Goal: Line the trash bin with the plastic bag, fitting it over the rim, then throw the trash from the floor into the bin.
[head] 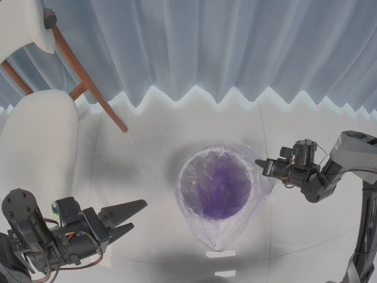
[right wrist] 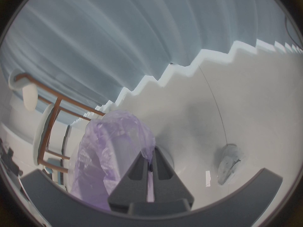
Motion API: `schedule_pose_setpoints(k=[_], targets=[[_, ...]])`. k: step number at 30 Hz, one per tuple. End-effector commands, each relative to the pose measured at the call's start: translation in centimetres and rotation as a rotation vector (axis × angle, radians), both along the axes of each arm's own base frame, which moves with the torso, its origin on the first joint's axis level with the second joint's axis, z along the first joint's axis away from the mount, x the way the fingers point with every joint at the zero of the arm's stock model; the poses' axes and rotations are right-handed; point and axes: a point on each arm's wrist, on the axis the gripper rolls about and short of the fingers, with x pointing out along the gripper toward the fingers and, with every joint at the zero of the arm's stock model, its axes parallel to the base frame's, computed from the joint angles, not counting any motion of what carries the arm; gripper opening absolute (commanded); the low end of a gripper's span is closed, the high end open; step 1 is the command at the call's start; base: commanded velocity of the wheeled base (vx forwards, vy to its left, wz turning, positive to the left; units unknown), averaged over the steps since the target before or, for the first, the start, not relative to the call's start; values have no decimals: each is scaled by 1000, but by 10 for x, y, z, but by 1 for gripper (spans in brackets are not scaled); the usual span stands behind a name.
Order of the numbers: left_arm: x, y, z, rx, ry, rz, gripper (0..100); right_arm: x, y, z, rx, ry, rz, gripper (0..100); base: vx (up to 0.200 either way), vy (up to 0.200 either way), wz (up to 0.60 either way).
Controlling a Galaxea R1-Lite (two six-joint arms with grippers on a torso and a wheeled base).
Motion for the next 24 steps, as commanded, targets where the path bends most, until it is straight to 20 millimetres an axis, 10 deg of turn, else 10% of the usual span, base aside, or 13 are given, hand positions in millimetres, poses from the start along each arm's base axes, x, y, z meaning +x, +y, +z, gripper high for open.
schedule_pose_setpoints(k=[1,14,23,24], targets=[[-5,12,7,-40,-37,-43,100,28,0,10,52,33,-51,0,0,0,0],[-22,29,-11,36,-35,-33,100,54,-22,-61,72,190,-143,0,0,0,0],[-24,33,-15,44,-21,-26,100,53,-18,-60,246,281,-212,0,0,0,0],[-24,32,-14,41,-22,-27,100,54,-15,-52,252,260,-204,100,0,0,0]])
